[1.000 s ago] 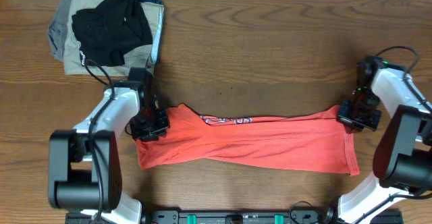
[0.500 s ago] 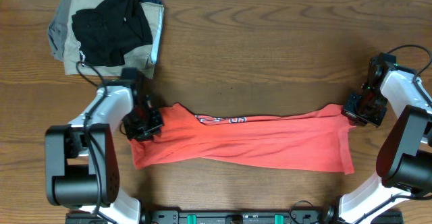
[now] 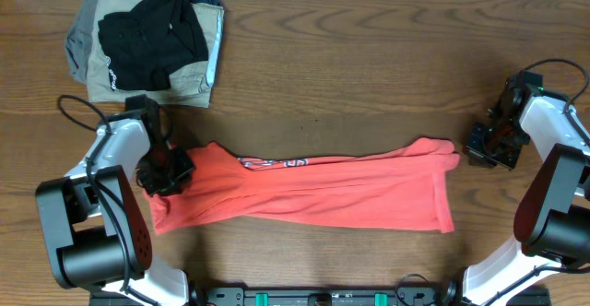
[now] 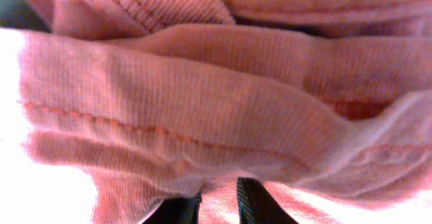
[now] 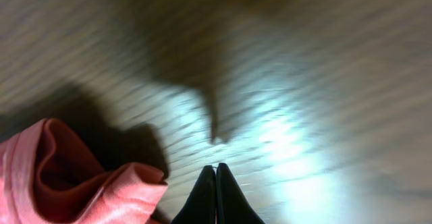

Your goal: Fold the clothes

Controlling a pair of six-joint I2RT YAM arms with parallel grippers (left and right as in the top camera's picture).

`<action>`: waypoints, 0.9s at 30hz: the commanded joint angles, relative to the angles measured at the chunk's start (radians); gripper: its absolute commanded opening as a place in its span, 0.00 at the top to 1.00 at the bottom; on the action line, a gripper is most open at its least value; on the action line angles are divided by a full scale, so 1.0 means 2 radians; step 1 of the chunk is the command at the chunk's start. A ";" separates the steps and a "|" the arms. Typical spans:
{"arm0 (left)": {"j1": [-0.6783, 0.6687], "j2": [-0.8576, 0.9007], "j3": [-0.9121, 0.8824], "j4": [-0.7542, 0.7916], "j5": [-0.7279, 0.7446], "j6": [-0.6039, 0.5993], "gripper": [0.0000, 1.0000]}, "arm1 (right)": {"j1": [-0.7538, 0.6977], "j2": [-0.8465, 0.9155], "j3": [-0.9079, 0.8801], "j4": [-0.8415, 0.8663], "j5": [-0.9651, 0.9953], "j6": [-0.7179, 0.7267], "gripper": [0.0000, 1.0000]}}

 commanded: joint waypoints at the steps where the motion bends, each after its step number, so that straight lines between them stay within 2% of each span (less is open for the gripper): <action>1: 0.017 0.013 0.008 -0.020 -0.066 -0.010 0.90 | -0.001 -0.004 -0.002 -0.002 -0.064 -0.052 0.89; 2: 0.017 0.005 0.014 -0.028 -0.060 -0.010 0.94 | -0.002 -0.004 -0.002 -0.002 -0.064 -0.052 0.67; 3: 0.017 -0.007 0.021 -0.037 -0.051 -0.010 0.94 | -0.004 -0.004 -0.002 -0.004 -0.064 -0.052 0.30; 4: 0.017 -0.021 0.027 -0.044 -0.039 -0.010 0.94 | -0.006 -0.004 -0.002 -0.006 -0.064 -0.052 0.09; 5: 0.017 -0.036 0.031 -0.047 -0.028 -0.010 0.93 | -0.008 -0.004 -0.002 -0.009 -0.065 -0.052 0.01; 6: 0.017 -0.056 0.033 -0.048 -0.010 -0.009 0.88 | -0.010 -0.004 -0.002 -0.012 -0.066 -0.052 0.01; 7: 0.017 -0.069 0.033 -0.048 0.003 -0.009 0.75 | -0.011 -0.004 -0.003 -0.013 -0.067 -0.052 0.01; 8: 0.017 -0.086 0.033 -0.047 0.019 -0.009 0.38 | -0.012 -0.004 -0.003 -0.014 -0.072 -0.056 0.01; 9: 0.017 -0.103 0.033 -0.046 0.034 -0.010 0.14 | -0.012 -0.004 -0.005 -0.014 -0.081 -0.065 0.01; 10: 0.017 -0.113 0.033 -0.046 0.043 -0.009 0.05 | -0.012 -0.004 -0.007 -0.014 -0.094 -0.075 0.01; 11: 0.017 -0.123 0.033 -0.047 0.049 -0.009 0.01 | -0.012 -0.004 -0.011 -0.013 -0.112 -0.084 0.01; 15: 0.016 -0.136 0.032 -0.058 0.052 -0.009 0.00 | -0.011 -0.004 -0.042 0.007 -0.195 -0.129 0.01; 21: 0.016 -0.135 0.025 -0.063 0.051 -0.009 0.00 | -0.002 -0.004 -0.115 0.073 -0.248 -0.130 0.01; 27: 0.016 -0.135 0.024 -0.063 0.051 -0.009 0.00 | 0.025 -0.004 -0.159 0.105 -0.325 -0.130 0.11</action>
